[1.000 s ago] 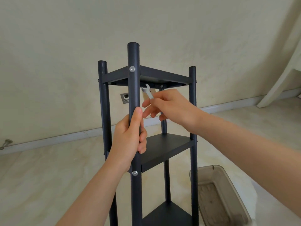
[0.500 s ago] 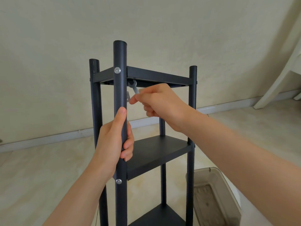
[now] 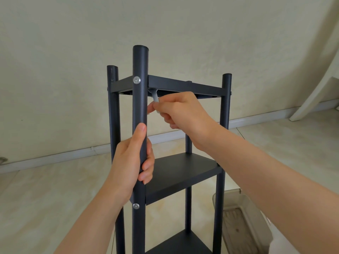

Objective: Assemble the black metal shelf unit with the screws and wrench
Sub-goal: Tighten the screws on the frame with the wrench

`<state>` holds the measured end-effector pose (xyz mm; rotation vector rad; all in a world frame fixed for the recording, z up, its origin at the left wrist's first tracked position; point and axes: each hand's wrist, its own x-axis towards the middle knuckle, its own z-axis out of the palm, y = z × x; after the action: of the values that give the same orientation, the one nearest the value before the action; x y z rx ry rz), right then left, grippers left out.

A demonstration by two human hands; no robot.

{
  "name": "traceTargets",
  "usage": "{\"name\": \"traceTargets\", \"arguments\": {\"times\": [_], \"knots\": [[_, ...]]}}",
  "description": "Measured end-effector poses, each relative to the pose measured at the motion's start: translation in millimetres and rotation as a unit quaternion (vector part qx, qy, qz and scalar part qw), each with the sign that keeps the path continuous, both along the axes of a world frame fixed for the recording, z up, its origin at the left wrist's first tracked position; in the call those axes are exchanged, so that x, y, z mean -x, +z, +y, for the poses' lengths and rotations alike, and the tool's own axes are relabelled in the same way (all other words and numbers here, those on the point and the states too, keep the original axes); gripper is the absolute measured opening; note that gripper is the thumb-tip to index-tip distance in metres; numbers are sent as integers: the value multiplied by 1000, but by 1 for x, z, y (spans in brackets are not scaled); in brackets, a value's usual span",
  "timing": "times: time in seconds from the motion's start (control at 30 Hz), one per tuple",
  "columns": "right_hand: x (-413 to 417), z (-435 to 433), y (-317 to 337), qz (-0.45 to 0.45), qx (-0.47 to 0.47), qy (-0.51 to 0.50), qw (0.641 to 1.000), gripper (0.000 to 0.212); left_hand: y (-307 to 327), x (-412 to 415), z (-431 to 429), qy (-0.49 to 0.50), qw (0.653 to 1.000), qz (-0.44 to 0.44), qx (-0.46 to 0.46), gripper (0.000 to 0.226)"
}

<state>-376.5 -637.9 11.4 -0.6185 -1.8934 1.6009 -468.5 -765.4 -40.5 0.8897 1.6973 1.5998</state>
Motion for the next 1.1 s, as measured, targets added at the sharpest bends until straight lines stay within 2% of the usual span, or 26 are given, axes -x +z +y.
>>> {"name": "traceTargets", "arguments": {"times": [0.33, 0.5, 0.67, 0.8, 0.97, 1.1], "knots": [[2, -1, -1, -3, -36, 0, 999, 21, 2, 3, -4, -5, 1000, -7, 2, 63], [6, -7, -1, 13, -72, -6, 997, 23, 0, 4, -8, 17, 998, 53, 32, 60], [10, -9, -3, 37, -93, -10, 995, 47, -4, 3, -10, 47, 994, 93, 37, 60], [14, -11, -8, 40, -140, -7, 989, 43, -6, 6, -11, 42, 996, 70, 44, 54], [22, -16, -14, 65, -200, -62, 976, 34, -5, 7, -13, 30, 995, 79, 56, 40], [30, -18, -23, 94, -239, -110, 960, 43, -5, 5, -13, 32, 994, 82, 64, 38]]}}
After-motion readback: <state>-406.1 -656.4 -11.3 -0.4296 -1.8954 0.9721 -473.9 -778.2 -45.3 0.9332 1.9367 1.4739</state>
